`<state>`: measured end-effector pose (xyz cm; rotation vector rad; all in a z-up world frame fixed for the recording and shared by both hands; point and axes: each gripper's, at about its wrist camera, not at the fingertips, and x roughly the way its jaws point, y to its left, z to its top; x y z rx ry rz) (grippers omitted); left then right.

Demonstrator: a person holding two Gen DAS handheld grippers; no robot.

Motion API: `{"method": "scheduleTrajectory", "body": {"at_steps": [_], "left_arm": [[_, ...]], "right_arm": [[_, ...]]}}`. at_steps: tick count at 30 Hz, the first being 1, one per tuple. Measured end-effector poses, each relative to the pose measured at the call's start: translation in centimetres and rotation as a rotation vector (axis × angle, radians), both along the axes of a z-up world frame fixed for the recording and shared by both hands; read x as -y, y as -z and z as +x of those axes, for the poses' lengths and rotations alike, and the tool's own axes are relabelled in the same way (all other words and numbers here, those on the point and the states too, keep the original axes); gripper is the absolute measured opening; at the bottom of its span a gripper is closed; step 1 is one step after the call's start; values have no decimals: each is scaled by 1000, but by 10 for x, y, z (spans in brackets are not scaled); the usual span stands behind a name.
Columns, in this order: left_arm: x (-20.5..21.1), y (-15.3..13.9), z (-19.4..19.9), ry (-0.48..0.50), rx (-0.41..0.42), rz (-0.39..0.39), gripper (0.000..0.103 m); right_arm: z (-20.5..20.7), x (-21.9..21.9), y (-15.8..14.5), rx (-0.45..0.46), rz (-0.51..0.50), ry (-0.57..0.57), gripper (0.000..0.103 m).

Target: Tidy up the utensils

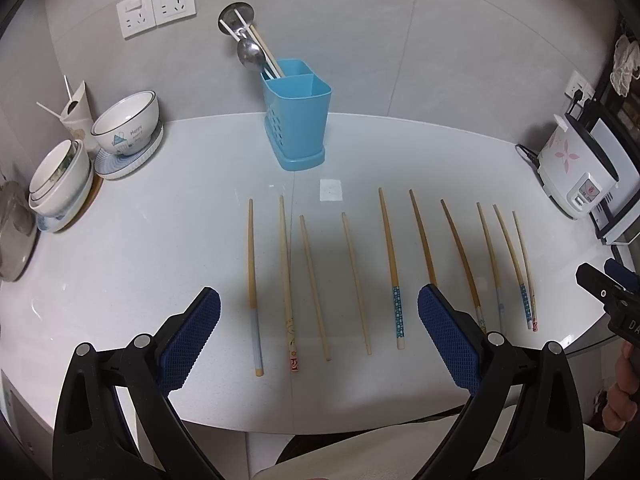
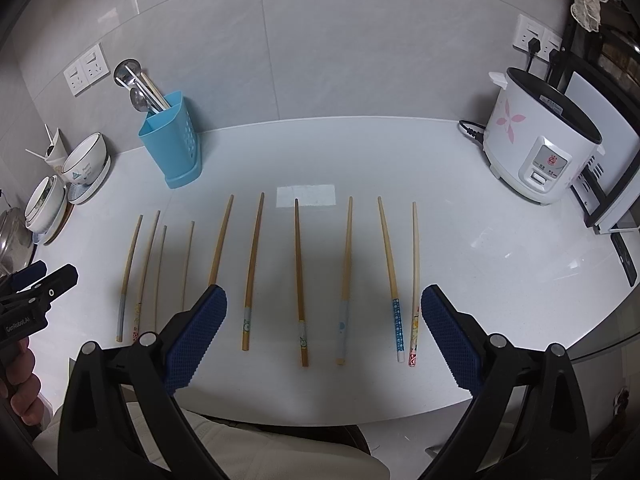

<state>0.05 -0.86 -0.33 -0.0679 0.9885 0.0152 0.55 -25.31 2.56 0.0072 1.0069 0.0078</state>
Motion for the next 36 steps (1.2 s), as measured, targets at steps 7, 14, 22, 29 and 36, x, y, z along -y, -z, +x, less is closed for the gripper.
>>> {"method": "scheduleTrajectory", "body": {"at_steps": [7, 14, 22, 29, 36], "left_arm": [[0, 0, 0, -1, 0, 0, 97], [0, 0, 0, 0, 2, 1, 97], [0, -3, 0, 5, 8, 7, 97], [0, -4, 1, 6, 10, 9, 97], [0, -4, 3, 4, 8, 7, 97]], "right_arm": [[0, -1, 0, 0, 0, 0, 94], [0, -1, 0, 0, 0, 1, 94], [1, -2, 0, -1, -2, 1, 94], [0, -2, 1, -1, -2, 2, 94], [0, -2, 0, -1, -2, 2, 94]]}}
